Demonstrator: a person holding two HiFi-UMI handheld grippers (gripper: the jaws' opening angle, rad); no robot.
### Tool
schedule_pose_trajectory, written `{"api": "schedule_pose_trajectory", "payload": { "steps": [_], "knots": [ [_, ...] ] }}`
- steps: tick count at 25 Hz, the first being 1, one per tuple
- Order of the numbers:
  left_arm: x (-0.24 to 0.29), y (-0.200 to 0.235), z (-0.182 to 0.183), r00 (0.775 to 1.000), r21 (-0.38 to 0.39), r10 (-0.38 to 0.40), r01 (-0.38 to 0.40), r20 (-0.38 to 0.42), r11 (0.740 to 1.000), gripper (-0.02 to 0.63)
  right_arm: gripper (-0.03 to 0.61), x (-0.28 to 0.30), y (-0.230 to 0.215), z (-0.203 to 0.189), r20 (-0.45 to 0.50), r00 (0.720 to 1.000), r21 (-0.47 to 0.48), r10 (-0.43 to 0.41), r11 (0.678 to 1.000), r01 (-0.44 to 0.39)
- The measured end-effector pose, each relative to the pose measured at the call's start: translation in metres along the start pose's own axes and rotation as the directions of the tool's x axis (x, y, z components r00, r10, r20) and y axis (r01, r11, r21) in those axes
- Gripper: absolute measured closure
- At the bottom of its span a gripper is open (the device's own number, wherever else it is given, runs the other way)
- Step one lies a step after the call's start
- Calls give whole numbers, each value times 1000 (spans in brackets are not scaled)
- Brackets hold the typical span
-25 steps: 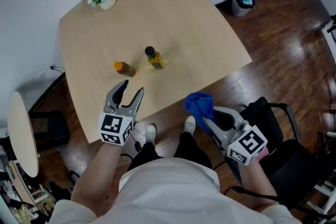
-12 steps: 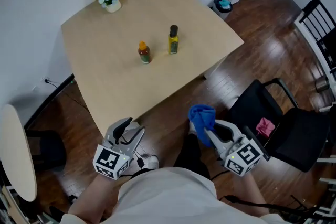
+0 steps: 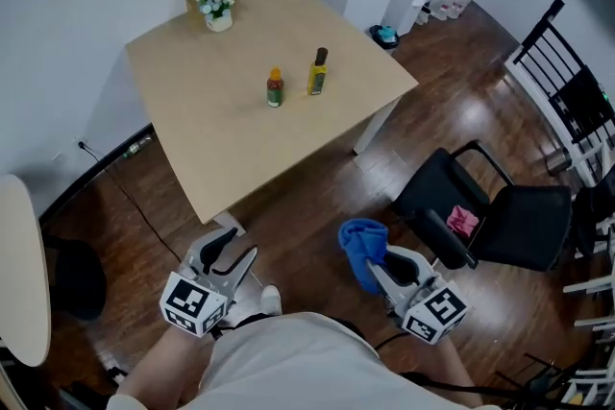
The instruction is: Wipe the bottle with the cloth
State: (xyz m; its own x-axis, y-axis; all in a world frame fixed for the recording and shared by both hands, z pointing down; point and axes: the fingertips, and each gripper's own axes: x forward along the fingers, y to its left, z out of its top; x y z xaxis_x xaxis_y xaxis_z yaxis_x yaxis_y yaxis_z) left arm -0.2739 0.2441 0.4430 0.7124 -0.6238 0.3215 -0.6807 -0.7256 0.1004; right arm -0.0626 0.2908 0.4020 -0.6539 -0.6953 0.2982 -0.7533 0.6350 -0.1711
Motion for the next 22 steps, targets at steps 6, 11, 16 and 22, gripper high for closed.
{"api": "schedule_pose_trajectory", "payload": {
  "steps": [6, 11, 16, 22],
  "knots": [
    [-41, -73, 4, 998, -17, 13, -12, 63, 1000, 416, 499, -67, 42, -7, 41, 999, -63, 24, 998, -21],
    [-61, -136, -18, 999, 20, 15, -16, 44, 1000, 426, 499, -128, 67, -39, 63, 998, -51, 27, 998, -24],
    [-80, -185, -36, 1000, 6, -9, 9, 27, 1000, 426, 499, -164, 94, -65, 48, 998, -47, 43, 998, -41],
    [-83, -218, -23, 995, 70, -102, 101, 9, 992, 426, 499, -189, 103, -60, 98, 995, -34, -7, 999, 10]
  ]
}}
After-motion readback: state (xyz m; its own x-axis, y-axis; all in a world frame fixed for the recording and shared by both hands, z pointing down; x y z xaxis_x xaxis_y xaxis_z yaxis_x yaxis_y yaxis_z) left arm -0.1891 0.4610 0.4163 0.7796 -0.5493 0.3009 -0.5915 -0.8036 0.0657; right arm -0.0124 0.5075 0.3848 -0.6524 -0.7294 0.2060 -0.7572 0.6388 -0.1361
